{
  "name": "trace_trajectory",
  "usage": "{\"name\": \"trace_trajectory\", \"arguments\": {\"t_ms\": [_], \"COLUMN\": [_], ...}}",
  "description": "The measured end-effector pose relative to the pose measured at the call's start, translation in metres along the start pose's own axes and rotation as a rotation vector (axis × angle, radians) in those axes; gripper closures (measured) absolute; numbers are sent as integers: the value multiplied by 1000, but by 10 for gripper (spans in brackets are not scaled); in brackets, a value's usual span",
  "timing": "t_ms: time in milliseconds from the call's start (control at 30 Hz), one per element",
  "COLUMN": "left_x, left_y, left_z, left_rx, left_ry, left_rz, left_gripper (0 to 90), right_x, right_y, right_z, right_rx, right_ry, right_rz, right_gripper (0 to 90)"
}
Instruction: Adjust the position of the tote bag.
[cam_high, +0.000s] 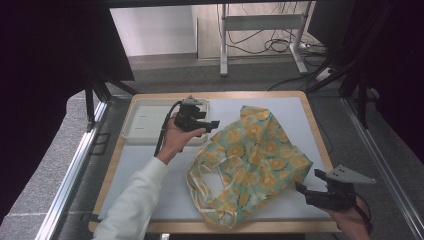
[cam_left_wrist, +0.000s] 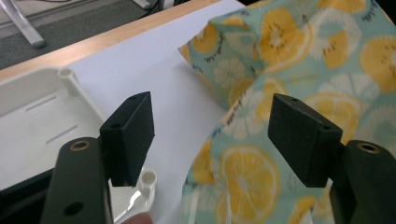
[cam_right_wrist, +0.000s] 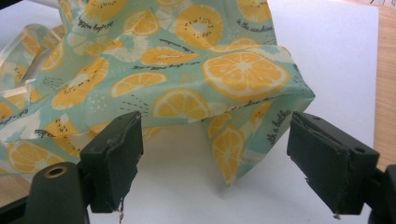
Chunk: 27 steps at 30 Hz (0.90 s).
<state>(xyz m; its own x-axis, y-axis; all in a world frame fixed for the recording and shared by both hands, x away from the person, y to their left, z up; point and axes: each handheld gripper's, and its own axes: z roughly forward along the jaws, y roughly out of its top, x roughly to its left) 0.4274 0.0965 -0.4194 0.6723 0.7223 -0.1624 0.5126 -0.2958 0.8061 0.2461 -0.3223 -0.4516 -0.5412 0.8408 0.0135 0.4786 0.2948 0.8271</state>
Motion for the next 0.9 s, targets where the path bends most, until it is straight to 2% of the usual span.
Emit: {"name": "trace_trajectory", "arguments": {"t_ms": [67, 167, 300, 400, 667, 900], "left_x": [0, -3, -11, -14, -11, -10], "left_y": [6, 18, 37, 42, 42, 41], "left_z": [5, 14, 18, 20, 29, 43], "left_rx": [4, 26, 25, 28, 60, 76], "left_ry": [7, 36, 22, 23, 17, -15], "left_rz": [8, 61, 100, 110, 102, 92], "left_gripper": [316, 315, 316, 317, 317, 321], "right_x": [-1, -2, -1, -1, -2, -1], "right_y": [0, 0, 0, -1, -1, -1], "right_z": [0, 1, 3, 2, 3, 4], "right_rx": [0, 2, 6, 6, 6, 11], "right_ry": [-2, -2, 1, 2, 2, 1], "right_rz": [2, 2, -1, 0, -1, 0], "right_gripper": [188, 188, 187, 187, 188, 188]}}
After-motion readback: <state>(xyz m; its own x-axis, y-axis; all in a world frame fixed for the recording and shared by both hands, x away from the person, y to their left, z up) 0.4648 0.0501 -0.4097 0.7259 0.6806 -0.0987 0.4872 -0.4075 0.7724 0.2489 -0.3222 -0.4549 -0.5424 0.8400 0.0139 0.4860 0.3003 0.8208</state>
